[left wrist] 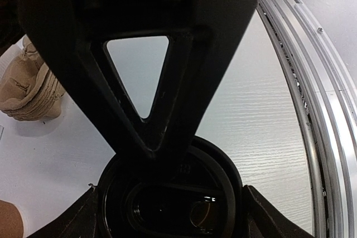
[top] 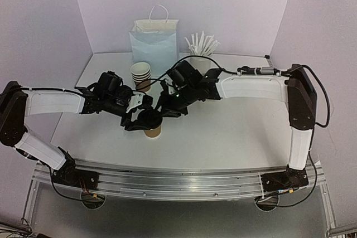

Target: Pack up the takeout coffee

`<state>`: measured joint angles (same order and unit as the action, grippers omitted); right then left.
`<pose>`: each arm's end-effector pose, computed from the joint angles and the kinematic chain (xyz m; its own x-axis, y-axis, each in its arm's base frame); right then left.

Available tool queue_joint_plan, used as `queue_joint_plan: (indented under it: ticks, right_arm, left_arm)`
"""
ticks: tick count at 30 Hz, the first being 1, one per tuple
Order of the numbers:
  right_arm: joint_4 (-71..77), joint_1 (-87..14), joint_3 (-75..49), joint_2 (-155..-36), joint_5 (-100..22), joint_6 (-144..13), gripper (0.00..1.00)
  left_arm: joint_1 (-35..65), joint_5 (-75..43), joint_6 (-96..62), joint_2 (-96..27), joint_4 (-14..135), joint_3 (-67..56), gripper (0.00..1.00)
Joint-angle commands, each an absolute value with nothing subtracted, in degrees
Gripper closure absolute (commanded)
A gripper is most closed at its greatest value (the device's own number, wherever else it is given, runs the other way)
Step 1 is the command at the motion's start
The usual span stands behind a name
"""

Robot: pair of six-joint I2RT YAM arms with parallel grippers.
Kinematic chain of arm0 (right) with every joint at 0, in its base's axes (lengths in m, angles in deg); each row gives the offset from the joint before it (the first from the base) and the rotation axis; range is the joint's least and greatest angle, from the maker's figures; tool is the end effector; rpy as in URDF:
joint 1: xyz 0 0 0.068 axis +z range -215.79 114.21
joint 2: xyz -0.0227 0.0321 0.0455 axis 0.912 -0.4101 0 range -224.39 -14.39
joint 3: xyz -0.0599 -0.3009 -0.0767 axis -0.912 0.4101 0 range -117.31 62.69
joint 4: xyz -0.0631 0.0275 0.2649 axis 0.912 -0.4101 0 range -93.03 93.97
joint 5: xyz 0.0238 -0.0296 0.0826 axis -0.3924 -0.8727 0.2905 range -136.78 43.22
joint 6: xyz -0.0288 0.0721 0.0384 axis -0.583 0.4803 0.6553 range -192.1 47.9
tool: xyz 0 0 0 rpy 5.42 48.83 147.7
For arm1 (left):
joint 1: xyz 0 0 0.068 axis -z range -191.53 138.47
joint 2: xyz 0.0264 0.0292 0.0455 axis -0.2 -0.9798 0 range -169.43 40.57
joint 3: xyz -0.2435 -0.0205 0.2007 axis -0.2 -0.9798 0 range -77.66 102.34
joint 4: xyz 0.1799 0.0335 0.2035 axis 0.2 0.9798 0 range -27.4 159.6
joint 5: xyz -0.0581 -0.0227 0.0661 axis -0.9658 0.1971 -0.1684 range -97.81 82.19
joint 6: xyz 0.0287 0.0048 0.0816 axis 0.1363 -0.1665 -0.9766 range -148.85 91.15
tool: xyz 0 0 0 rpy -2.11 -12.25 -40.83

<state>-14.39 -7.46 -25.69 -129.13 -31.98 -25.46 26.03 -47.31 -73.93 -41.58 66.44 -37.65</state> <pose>0.2522 0.4463 0.2289 -0.9212 -0.1543 -0.3572 -0.3617 0.6779 0.6400 0.2097 -0.2226 0.1950 0.1787 0.5518 -0.8146 0.9832 -0.0689 0.1690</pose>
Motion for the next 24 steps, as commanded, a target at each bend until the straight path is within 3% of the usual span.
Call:
queue_joint_plan:
  ticks: [1,7,24]
  right_arm:
    - [-16.40,-6.89,-28.56,-131.19,-32.45,-26.78,0.73]
    - [-17.41,-6.88,-28.77,-130.95,-34.24,-27.26,0.73]
    - [-18.75,-6.66,-31.51,-131.90,-34.25,-28.32,0.74]
  left_arm:
    - [26.08,-47.26,-74.87,-42.32,66.83,-38.81,0.23]
    - [26.08,-47.37,-75.75,-42.17,69.60,-37.96,0.14]
    - [25.96,-49.66,-79.27,-39.45,77.32,-33.61,0.01]
